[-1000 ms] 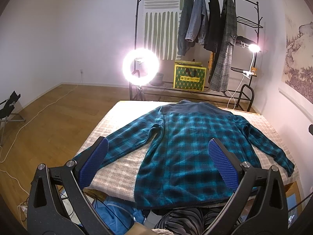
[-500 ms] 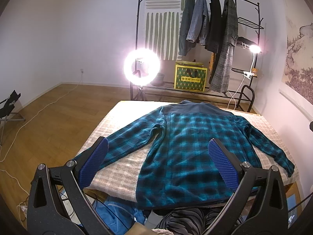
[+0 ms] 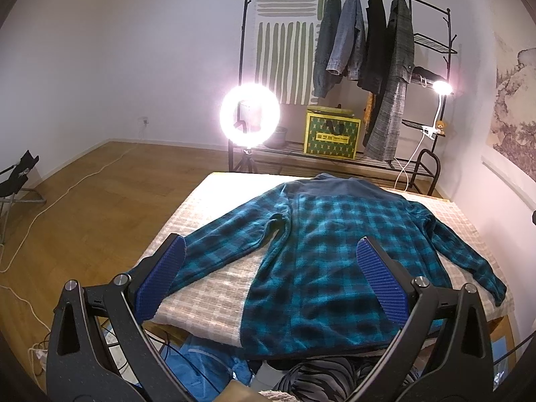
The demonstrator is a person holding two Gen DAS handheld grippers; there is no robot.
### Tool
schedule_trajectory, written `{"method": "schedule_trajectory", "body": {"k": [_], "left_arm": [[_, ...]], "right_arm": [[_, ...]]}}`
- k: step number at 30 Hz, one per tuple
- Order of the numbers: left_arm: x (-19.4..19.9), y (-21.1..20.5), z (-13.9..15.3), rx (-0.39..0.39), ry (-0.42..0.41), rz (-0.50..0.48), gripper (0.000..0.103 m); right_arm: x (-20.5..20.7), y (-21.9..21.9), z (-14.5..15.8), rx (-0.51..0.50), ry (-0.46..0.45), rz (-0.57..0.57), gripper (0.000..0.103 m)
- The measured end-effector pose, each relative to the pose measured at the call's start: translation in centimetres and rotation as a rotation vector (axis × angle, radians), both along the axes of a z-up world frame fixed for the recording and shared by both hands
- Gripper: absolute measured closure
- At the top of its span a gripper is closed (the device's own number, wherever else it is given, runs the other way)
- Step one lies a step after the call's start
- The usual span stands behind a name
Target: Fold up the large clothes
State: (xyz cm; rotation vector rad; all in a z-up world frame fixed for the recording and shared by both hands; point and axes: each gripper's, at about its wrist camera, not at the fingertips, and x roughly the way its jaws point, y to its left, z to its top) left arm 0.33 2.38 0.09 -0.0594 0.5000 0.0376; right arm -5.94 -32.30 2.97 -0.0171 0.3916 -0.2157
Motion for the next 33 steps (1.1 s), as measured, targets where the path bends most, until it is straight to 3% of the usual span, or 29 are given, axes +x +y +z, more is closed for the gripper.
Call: {"method": "schedule_trajectory", "body": {"k": [11, 18, 26, 33], "left_arm": [[0.7, 2.0, -1.5, 0.042, 0.006, 0.029, 0.0], [1.0, 4.9, -3.1, 0.019, 0.019, 0.065, 0.0], [0.8, 8.6, -5.0, 0.046, 0.028, 0.126, 0.0], [1.0, 14.6, -6.9, -0.037, 0.072, 0.145, 0.0]], "right_arm": [[1.0, 1.4, -1.2, -0.011, 0.004, 0.012, 0.0], [1.4, 3.0, -1.9, -0.039, 0.004, 0.028, 0.0], [2.3, 6.5, -3.3, -0.053, 0.0, 0.073, 0.0], [2.7, 9.6, -4.4, -0.061, -0.02, 0.134, 0.0]]}}
